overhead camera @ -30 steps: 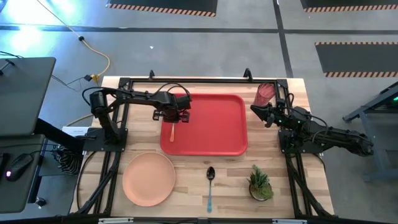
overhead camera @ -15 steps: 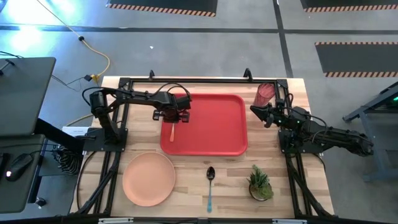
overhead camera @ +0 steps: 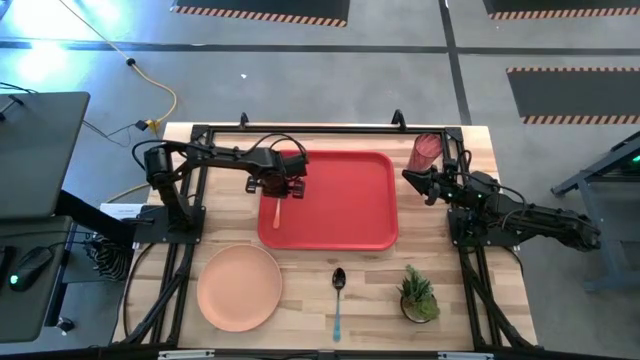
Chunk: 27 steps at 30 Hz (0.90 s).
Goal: Pick and place plate/cup/fork/spoon on tray
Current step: Put the fork on the tray, then put the cup on the tray to the right of the fork
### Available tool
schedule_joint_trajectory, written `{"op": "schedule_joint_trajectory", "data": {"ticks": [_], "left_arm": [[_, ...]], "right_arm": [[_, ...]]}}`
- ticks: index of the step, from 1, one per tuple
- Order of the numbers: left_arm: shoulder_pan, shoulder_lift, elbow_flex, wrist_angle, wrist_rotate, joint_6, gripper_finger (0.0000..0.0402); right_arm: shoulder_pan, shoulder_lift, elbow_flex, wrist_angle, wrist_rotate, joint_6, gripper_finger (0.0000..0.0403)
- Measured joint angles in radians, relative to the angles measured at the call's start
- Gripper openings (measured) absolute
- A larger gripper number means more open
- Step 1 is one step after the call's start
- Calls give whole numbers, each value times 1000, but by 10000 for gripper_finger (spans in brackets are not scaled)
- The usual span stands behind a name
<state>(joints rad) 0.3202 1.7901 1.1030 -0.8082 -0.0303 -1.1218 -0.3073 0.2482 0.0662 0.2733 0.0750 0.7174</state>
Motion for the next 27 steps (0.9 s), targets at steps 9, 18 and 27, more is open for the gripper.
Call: {"op": "schedule_joint_trajectory", "data": {"ticks": [9, 18, 27], "left_arm": [[0, 0, 0, 0, 0, -2, 72], [7, -28, 0, -5, 53, 37, 76], [28, -174, -1, -7, 71, 139, 76]], "right_arm": [[0, 0, 0, 0, -6, 0, 67], [0, 0, 0, 18, -7, -3, 67], [0, 0, 36, 147, -7, -74, 67]]}}
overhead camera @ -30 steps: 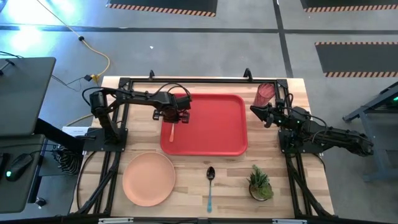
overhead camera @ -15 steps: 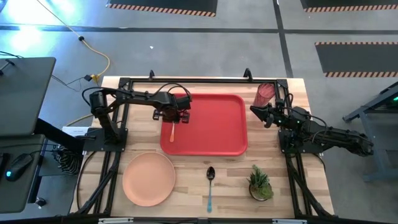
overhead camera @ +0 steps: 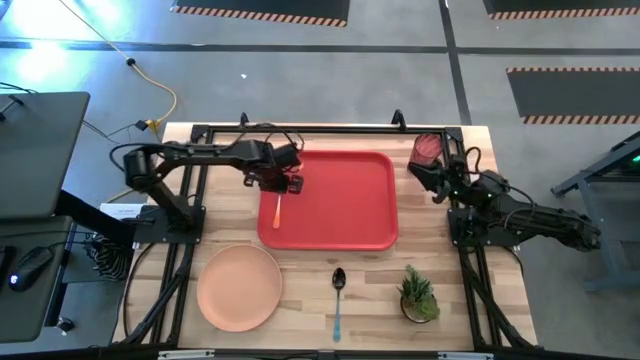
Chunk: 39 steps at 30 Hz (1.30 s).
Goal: Pick and place plate/cup/fork/spoon on tray
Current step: Put the cup on the tray to the right of the fork
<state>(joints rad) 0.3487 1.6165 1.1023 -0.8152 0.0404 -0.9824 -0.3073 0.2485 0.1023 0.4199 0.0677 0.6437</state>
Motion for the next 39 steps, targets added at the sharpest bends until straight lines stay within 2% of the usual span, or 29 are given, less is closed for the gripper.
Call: {"op": "schedule_joint_trajectory", "data": {"ticks": [6, 11, 18, 24, 30, 37, 39], "left_arm": [[7, -144, 1, 7, -25, 96, 76], [7, -250, 1, 10, -39, 175, 76], [-2, -360, 1, 12, -53, 266, 76], [-4, -411, 1, 12, -52, 338, 76], [-4, -417, 1, 11, -52, 369, 76], [-4, -417, 1, 12, -52, 393, 76], [-4, -417, 1, 12, -52, 393, 76]], "right_arm": [[0, 26, 184, -192, 8, -177, 67], [0, 92, 410, -558, 134, -299, 67], [0, 272, 704, -1063, 256, -264, 67], [-1, 453, 893, -1314, 308, -222, 67], [-74, 624, 1026, -1499, 287, -225, 85], [-228, 764, 1063, -1594, 106, -230, 128], [-258, 794, 1063, -1594, 85, -245, 136]]}}
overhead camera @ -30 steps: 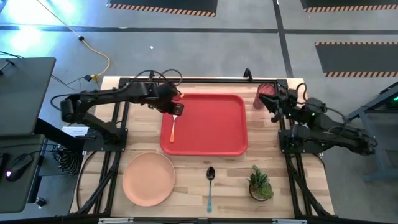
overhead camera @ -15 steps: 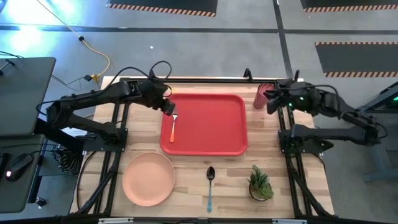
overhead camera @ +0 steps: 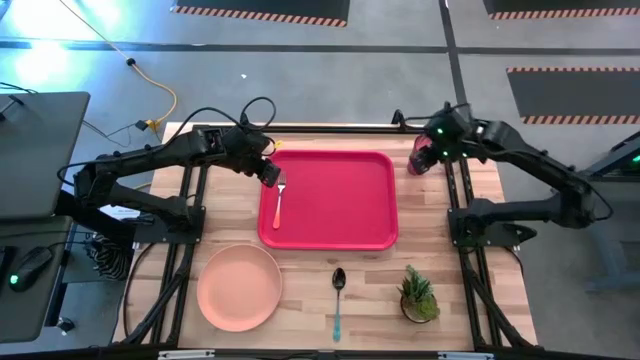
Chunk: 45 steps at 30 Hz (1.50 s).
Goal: Pick and place plate/cup/fork/spoon on tray
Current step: Put the cup on the tray to the right of the fork
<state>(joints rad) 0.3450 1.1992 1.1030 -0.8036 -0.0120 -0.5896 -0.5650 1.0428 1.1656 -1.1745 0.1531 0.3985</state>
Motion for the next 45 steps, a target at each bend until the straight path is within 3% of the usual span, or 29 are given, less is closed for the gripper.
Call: {"op": "schedule_joint_trajectory", "data": {"ticks": [28, 32, 39, 45], "left_arm": [[0, 1, 0, 0, 0, 26, 76], [0, 1, 0, 0, 0, 26, 76], [0, 1, 0, 0, 0, 26, 76], [0, 1, 0, 0, 0, 26, 76]], "right_arm": [[-164, 312, -2, 4, -25, -138, 141], [-164, 327, -2, 4, -26, -128, 111], [-164, 327, -2, 4, 2, -87, 11], [-164, 326, 2, -17, 4, -85, 8]]}}
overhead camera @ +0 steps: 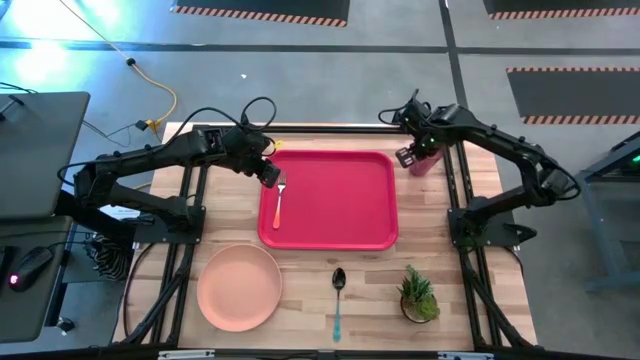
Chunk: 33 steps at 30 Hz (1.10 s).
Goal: Pick and place plate/cup/fork/spoon on tray
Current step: Put the cup on the tray to the right of the fork
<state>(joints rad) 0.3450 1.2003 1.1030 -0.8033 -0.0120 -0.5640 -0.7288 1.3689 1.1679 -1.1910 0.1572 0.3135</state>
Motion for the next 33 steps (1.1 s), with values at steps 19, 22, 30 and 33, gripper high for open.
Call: {"op": "schedule_joint_trajectory", "data": {"ticks": [19, 22, 30, 33], "left_arm": [[0, 0, 0, 0, 0, 0, 76], [0, 0, 0, 0, 0, 0, 76], [0, 0, 0, 0, 0, -1, 76], [0, 0, 0, 1, 0, -3, 76]], "right_arm": [[189, -2, 411, -66, 149, -112, 1], [236, -2, 435, -64, 148, -157, 1], [351, 47, 438, -86, 97, -257, 1], [378, 96, 438, -117, 68, -276, 0]]}}
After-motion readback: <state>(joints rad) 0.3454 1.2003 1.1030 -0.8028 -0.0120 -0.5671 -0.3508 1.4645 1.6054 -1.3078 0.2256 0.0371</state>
